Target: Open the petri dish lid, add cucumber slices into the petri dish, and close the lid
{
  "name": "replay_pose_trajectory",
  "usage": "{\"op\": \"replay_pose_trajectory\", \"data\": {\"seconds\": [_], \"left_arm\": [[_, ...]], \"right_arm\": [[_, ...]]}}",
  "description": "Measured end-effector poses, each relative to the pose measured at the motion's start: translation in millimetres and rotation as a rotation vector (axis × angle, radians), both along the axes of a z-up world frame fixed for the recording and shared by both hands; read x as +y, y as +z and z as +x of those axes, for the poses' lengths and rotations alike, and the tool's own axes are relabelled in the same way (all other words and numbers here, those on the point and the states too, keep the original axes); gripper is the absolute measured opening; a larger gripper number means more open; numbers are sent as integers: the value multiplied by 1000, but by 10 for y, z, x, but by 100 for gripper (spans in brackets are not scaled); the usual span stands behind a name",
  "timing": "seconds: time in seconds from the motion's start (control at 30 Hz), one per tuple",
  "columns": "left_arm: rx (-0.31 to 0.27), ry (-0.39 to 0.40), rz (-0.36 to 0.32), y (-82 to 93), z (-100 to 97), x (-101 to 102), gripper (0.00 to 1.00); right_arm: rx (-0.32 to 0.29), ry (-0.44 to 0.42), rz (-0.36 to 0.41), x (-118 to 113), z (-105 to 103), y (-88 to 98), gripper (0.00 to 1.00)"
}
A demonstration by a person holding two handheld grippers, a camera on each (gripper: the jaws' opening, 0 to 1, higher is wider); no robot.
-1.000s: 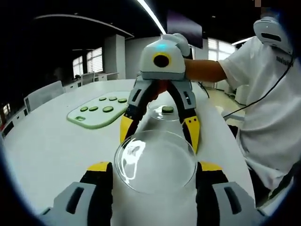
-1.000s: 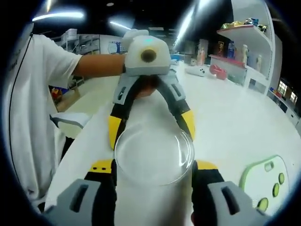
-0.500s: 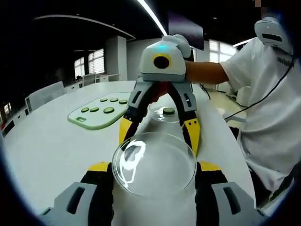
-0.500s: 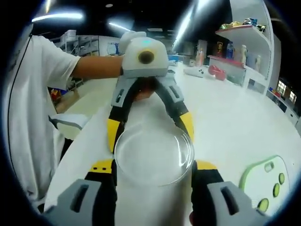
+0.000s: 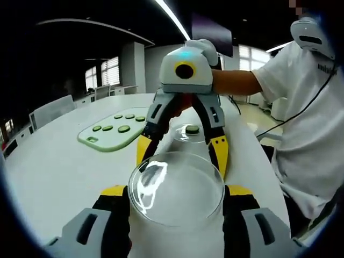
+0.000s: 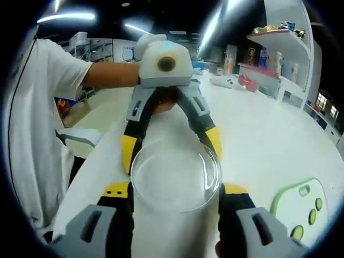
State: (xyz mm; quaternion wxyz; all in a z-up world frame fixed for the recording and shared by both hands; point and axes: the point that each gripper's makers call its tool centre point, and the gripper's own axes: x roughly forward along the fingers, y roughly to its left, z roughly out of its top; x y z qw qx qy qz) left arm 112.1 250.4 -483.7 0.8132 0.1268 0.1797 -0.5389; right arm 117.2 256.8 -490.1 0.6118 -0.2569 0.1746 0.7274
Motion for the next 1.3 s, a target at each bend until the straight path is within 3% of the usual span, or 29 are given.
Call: {"op": "replay_pose_trajectory", "data": {"seconds": [0.6, 1.1, 1.3], "left_arm": [[-34, -39, -6, 225, 73, -232, 70], [-50, -101, -16, 320, 154, -631, 70], [-53, -137, -15, 327, 184, -854, 70]], "right_arm": [[-37, -40, -6, -250, 76, 226, 62], [-57, -96, -17, -623, 147, 325, 62], [-61, -135, -25, -870, 180, 328, 62]]}}
